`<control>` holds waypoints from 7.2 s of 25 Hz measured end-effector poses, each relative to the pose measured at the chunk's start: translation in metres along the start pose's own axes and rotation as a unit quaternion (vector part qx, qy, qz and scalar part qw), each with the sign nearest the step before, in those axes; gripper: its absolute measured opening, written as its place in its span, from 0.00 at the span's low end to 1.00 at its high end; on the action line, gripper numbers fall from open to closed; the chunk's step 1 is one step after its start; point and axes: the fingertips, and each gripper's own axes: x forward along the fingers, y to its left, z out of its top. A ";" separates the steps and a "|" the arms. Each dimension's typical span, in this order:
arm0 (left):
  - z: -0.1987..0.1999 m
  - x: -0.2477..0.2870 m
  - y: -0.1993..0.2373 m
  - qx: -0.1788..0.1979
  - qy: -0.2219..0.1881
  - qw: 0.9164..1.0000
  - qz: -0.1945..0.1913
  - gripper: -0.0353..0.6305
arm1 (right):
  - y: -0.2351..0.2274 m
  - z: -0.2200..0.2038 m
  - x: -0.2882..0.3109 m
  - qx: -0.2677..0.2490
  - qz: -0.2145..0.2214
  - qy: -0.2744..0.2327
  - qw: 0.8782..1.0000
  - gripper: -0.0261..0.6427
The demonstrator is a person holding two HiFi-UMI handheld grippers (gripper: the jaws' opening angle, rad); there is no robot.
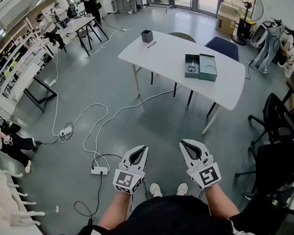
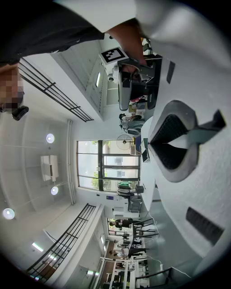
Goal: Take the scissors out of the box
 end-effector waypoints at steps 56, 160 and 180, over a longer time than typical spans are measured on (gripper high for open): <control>0.027 0.257 0.168 0.015 0.011 1.000 0.007 0.07 | -0.228 -0.053 0.211 0.023 -0.020 0.027 0.999 0.05; 0.002 0.807 0.355 0.006 0.096 0.930 -0.354 0.07 | -0.623 -0.318 0.378 0.251 -0.362 0.413 0.797 0.19; 0.008 0.823 0.414 -0.023 0.092 0.941 -0.325 0.07 | -0.603 -0.385 0.378 0.314 -0.341 0.552 0.693 0.24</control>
